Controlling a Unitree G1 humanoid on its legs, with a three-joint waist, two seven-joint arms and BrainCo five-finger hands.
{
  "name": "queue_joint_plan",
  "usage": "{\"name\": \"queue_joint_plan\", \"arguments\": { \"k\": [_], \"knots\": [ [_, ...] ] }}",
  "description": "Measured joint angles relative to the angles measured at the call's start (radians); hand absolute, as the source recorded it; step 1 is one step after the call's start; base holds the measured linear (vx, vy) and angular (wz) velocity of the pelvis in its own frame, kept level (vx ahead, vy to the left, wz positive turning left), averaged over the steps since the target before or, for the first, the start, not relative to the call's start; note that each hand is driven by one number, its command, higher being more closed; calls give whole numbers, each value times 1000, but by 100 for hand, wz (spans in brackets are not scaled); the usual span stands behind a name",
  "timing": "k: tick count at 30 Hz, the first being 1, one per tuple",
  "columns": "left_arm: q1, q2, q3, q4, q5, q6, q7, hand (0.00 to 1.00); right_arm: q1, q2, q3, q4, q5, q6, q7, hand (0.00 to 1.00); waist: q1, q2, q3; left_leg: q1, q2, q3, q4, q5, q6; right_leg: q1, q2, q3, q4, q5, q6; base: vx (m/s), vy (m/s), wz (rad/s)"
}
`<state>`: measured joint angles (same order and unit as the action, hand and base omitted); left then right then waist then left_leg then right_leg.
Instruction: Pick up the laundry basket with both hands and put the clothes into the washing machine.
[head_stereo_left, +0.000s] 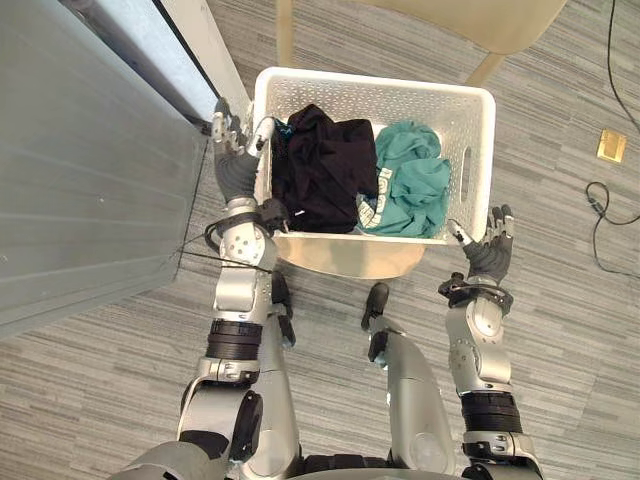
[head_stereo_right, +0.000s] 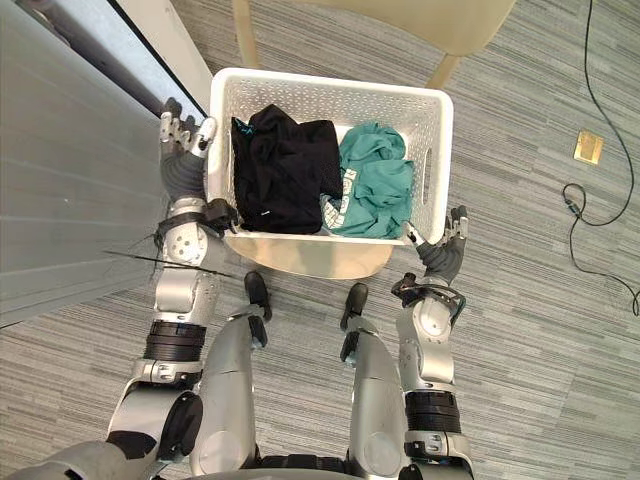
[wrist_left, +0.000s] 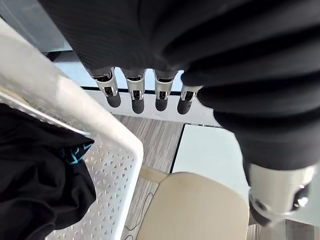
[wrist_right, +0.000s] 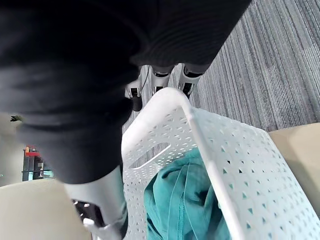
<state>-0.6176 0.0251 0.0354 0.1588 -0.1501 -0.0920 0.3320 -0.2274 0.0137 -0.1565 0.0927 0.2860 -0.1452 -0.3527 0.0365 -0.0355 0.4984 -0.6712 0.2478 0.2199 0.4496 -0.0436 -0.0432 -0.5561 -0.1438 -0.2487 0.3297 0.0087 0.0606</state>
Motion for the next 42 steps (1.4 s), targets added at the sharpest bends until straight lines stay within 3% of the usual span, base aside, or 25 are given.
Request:
{"name": "queue_joint_plan", "arguments": {
  "k": [7, 12, 15, 20, 23, 24, 25, 26, 27, 28, 29, 30, 31, 33, 35, 36, 37, 38, 39, 40, 42],
  "knots": [
    [36, 8, 1, -21, 7, 0, -2, 0, 108, -16, 48, -103, -22, 3, 20, 0, -4, -1, 0, 32, 3, 9, 7, 8, -7, 19, -8, 1, 31, -22, -1, 41, -28, 3],
    [319, 29, 4, -183, 5, -28, -36, 0, 325, -19, 113, -178, -51, 17, 107, 0, 1, -8, -6, 202, 16, 38, 24, -54, -29, 151, -19, 2, 123, -129, -3, 21, -66, 4],
    [513, 50, 6, -192, -8, -46, -72, 0, 419, -22, 148, -134, -62, 17, 172, 0, 0, -7, -85, 258, 15, 14, 10, -68, -41, 206, -17, -20, 146, -182, -9, 73, -137, 21],
    [699, 33, 14, -191, -17, -48, -120, 0, 478, -24, 196, 10, -70, 43, 267, 0, 6, -5, -166, 361, -17, -64, -87, -5, -70, 338, -17, -113, 113, -210, -24, 109, -117, 49],
    [751, 16, 18, -188, -17, -47, -123, 0, 488, -22, 233, 39, -101, 57, 305, 0, 12, -6, -208, 393, -28, -83, -152, 94, -64, 388, -36, -174, 106, -222, -46, 55, -143, 54],
    [770, 6, 19, -188, -17, -46, -135, 0, 489, -18, 230, 55, -100, 61, 315, 0, 8, -1, -225, 401, -21, -77, -106, 59, -59, 409, -39, -191, 84, -214, -57, 30, -42, 20],
    [789, -8, 12, -187, -17, -46, -140, 0, 491, -20, 237, 74, -99, 65, 320, 0, 7, 10, -226, 400, 1, -75, 67, -26, -40, 435, -37, -196, 83, -210, -63, 0, 0, 0],
    [824, -30, 8, -184, -17, -45, -153, 0, 501, -32, 236, 91, -97, 75, 329, 0, 7, 29, -240, 427, 34, -82, 234, -84, -52, 466, -33, -196, 83, -208, -67, -18, -1, -13],
    [838, -36, -4, -178, -18, -44, -160, 0, 511, -39, 236, 91, -96, 78, 333, 0, 3, 40, -251, 445, 47, -84, 289, -95, -65, 473, -33, -193, 84, -207, -67, -47, 59, -15],
    [853, -47, -25, -165, -18, -42, -171, 0, 521, -48, 236, 91, -96, 78, 336, 0, -2, 50, -270, 470, 61, -99, 335, -104, -81, 473, -33, -191, 85, -205, -64, -49, 155, -7],
    [861, -59, -52, -147, -18, -34, -181, 0, 534, -56, 236, 91, -96, 80, 336, 0, -9, 78, -299, 500, 65, -146, 332, -101, -100, 459, -33, -189, 91, -195, -54, -50, 199, -2],
    [861, -60, -64, -146, -17, -28, -181, 0, 534, -56, 236, 92, -96, 83, 336, 0, -17, 89, -308, 518, 63, -164, 305, -123, -134, 448, -36, -188, 96, -190, -47, -79, 267, 2],
    [855, -60, -80, -146, -17, -24, -183, 0, 517, -51, 237, 106, -96, 87, 336, 0, -24, 101, -317, 552, 30, -179, 215, -185, -184, 410, -55, -178, 115, -174, -35, -138, 310, -5],
    [831, -61, -86, -144, -17, -21, -181, 0, 491, -41, 245, 129, -99, 92, 336, 0, -21, 97, -327, 590, -15, -165, 89, -247, -170, 347, -89, -149, 120, -129, -28, -211, 322, -12],
    [791, -46, -105, -113, -16, -20, -184, 0, 450, -33, 248, 142, -119, 105, 336, 0, -17, 73, -311, 616, -71, -98, -33, -286, -106, 305, -127, -112, 81, -46, -4, -311, 368, -15],
    [790, -36, -108, -101, -16, -17, -189, 0, 437, -30, 248, 154, -135, 109, 335, 0, -15, 58, -304, 618, -95, -85, -34, -275, -93, 306, -142, -100, 63, -19, -4, -391, 405, -29],
    [794, -32, -106, -95, -15, -9, -196, 0, 425, -31, 252, 167, -153, 111, 334, 0, -14, 48, -303, 611, -133, -77, -24, -257, -61, 303, -156, -101, 25, 57, -21, -452, 355, -47],
    [796, -46, -95, -87, -11, -6, -198, 0, 406, -31, 252, 183, -179, 112, 329, 0, 1, 59, -306, 604, -141, -45, -51, -231, -1, 310, -157, -106, -31, 122, -20, -322, 220, -49],
    [791, -52, -82, -81, 1, -7, -200, 0, 394, -34, 254, 193, -188, 112, 327, 0, 3, 60, -301, 613, -143, -20, -69, -235, 17, 294, -167, -112, 58, 81, -29, -364, 223, -34],
    [774, -51, -64, -67, 7, -4, -198, 0, 371, -35, 262, 228, -216, 118, 326, 0, 6, 55, -288, 611, -152, -11, -62, -220, 46, 272, -176, -101, 306, -36, -34, -276, 177, -2],
    [778, -50, -37, -74, 6, -4, -196, 0, 388, -30, 300, 195, -254, 119, 327, 0, 24, 44, -289, 586, -172, -42, -57, -188, 64, 310, -113, -40, 549, -119, 23, -331, 123, 36]
  ]
}}
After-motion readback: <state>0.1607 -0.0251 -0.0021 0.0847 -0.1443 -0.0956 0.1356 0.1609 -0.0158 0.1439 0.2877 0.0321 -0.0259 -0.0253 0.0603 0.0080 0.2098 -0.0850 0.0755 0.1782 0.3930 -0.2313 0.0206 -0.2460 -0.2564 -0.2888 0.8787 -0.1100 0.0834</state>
